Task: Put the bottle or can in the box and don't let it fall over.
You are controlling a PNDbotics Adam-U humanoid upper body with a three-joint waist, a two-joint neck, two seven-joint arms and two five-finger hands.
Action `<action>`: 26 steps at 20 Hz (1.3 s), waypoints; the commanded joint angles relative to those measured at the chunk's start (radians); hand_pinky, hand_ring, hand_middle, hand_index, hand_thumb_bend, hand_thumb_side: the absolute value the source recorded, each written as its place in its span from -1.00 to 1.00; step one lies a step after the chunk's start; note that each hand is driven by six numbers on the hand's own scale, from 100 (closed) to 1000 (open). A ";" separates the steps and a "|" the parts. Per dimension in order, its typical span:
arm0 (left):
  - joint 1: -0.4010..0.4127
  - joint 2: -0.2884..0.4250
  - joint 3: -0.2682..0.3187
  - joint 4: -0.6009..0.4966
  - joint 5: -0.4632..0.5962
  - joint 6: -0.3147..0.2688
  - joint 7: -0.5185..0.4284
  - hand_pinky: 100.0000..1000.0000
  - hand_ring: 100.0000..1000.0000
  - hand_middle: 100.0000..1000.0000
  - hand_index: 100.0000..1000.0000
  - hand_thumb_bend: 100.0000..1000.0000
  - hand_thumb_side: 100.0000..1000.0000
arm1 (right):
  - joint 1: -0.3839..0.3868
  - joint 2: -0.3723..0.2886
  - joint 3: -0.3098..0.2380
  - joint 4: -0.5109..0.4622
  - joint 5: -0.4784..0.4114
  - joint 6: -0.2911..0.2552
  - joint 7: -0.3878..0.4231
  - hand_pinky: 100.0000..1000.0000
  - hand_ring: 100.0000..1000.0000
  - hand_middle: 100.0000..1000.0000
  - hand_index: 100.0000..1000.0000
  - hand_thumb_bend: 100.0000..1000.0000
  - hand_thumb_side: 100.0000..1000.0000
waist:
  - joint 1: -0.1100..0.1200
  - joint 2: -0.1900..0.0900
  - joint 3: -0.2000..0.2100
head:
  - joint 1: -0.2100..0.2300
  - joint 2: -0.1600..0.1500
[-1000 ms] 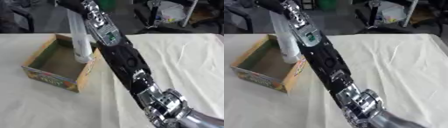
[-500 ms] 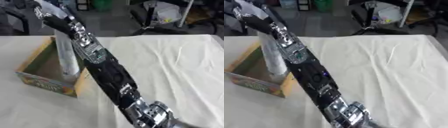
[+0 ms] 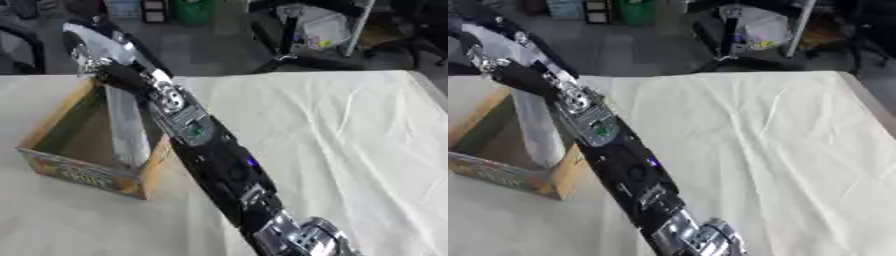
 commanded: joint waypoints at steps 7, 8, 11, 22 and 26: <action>0.001 0.009 0.008 -0.007 -0.002 -0.003 0.008 0.23 0.15 0.27 0.59 0.04 0.12 | -0.054 -0.064 -0.017 0.121 0.242 -0.075 0.064 0.97 1.00 1.00 1.00 -1.00 0.06 | 0.004 -0.024 -0.009 | 0.004 -0.012; 0.002 0.009 0.008 -0.007 -0.003 -0.002 0.008 0.23 0.15 0.27 0.59 0.04 0.12 | -0.057 -0.069 -0.018 0.136 0.260 -0.080 0.068 0.97 1.00 1.00 1.00 -1.00 0.07 | 0.004 -0.024 -0.009 | 0.005 -0.012; 0.002 0.010 0.008 -0.007 -0.003 -0.003 0.009 0.23 0.15 0.27 0.59 0.04 0.12 | -0.061 -0.077 -0.025 0.173 0.302 -0.091 0.078 0.98 1.00 1.00 1.00 -1.00 0.12 | 0.003 -0.024 -0.010 | 0.003 -0.013; 0.007 0.013 0.011 -0.005 -0.006 -0.003 0.011 0.23 0.15 0.27 0.59 0.04 0.12 | -0.050 -0.089 -0.032 0.216 0.329 -0.129 0.127 0.99 1.00 1.00 1.00 -1.00 0.01 | 0.000 -0.027 -0.026 | 0.007 -0.019; 0.010 0.013 0.013 -0.004 -0.007 -0.003 0.013 0.23 0.15 0.27 0.59 0.04 0.12 | -0.049 -0.103 -0.037 0.195 0.300 -0.123 0.131 0.99 1.00 1.00 1.00 -1.00 -0.01 | 0.000 -0.031 -0.035 | 0.011 -0.020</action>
